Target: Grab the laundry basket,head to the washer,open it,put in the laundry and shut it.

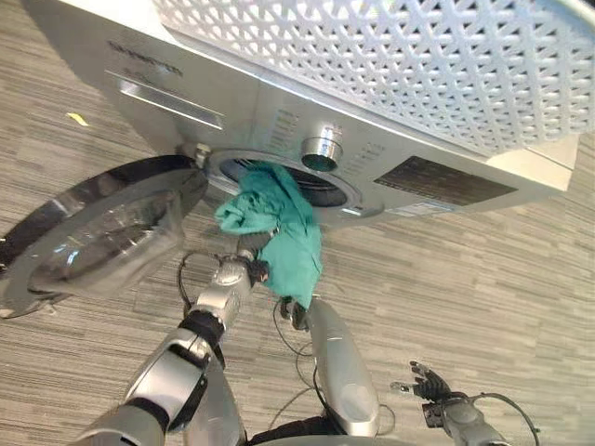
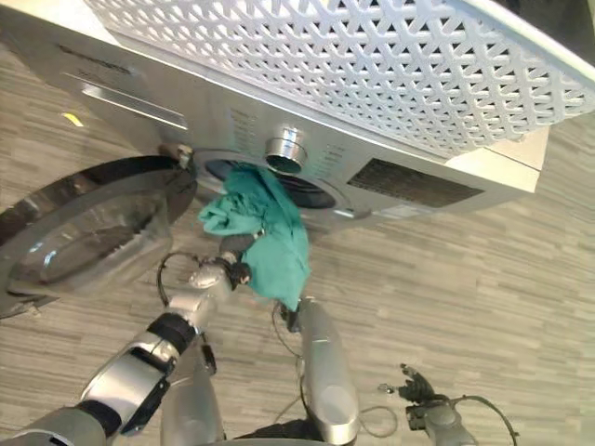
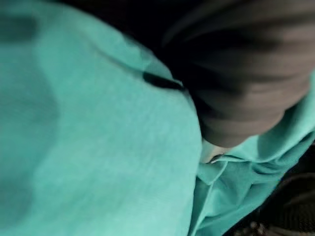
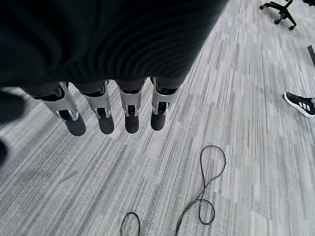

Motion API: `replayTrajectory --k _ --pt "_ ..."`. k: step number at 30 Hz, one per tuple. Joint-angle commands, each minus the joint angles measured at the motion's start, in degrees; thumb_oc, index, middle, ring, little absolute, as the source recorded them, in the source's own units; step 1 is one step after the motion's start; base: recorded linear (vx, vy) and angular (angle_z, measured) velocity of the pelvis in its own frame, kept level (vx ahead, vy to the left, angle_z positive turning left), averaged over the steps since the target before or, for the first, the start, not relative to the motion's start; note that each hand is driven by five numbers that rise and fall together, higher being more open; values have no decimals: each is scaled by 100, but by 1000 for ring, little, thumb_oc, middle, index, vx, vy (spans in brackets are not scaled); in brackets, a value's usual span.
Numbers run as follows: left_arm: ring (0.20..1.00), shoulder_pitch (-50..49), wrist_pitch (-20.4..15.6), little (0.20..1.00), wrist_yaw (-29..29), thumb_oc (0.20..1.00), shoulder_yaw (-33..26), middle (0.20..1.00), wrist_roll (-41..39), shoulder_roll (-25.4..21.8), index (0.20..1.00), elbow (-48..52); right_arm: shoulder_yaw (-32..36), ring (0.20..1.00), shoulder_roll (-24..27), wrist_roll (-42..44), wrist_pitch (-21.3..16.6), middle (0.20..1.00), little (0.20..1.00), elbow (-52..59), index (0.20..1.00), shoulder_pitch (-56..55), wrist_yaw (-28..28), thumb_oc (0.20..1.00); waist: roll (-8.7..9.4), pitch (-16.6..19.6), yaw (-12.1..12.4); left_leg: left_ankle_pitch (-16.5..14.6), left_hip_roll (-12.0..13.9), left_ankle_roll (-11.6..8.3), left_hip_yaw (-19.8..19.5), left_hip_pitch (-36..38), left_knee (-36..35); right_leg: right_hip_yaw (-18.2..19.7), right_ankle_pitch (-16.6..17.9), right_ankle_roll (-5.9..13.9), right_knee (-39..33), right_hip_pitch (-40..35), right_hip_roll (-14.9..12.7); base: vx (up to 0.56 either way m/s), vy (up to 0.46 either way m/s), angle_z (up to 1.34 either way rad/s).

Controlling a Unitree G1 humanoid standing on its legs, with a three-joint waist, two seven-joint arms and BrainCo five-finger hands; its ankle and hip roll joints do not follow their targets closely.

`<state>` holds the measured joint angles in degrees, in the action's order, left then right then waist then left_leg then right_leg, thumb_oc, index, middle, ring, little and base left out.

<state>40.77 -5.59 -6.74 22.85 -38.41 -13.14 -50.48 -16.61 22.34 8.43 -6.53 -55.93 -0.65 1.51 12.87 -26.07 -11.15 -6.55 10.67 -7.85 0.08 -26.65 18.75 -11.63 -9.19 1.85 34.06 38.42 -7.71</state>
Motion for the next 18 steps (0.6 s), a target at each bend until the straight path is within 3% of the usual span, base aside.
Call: replayTrajectory --k 1,3,9,18 --pt "200 20 -417 200 -260 200 -309 200 -201 37 200 31 -246 1000 150 300 -68 1000 1000 198 1000 -353 -3 1000 156 315 14 -483 -80 325 -158 -160 960 163 1202 532 -1309 -103 -51 2 -47 -3" --pt "200 262 -481 200 -382 200 -514 200 -360 17 200 -229 -280 1000 159 381 -98 1000 1000 326 1000 -352 0 1000 166 312 0 -679 26 300 -204 -230 1089 154 1043 580 -1157 -1 35 83 -23 -3" --pt "200 806 -658 200 -691 200 -952 200 -637 -194 200 -486 -404 1000 51 535 -151 1000 1000 534 1000 -414 32 1000 331 453 -157 -768 121 282 -286 -642 1271 88 1014 586 -1059 352 105 39 -42 -2" --pt "200 1392 -924 200 -1150 200 -1299 200 -730 -463 200 -587 -643 1000 -2 722 -195 1000 1000 823 1000 -518 110 1000 538 644 -363 -1150 303 276 -427 -1528 2189 33 800 560 -511 1051 244 12 -17 -2"
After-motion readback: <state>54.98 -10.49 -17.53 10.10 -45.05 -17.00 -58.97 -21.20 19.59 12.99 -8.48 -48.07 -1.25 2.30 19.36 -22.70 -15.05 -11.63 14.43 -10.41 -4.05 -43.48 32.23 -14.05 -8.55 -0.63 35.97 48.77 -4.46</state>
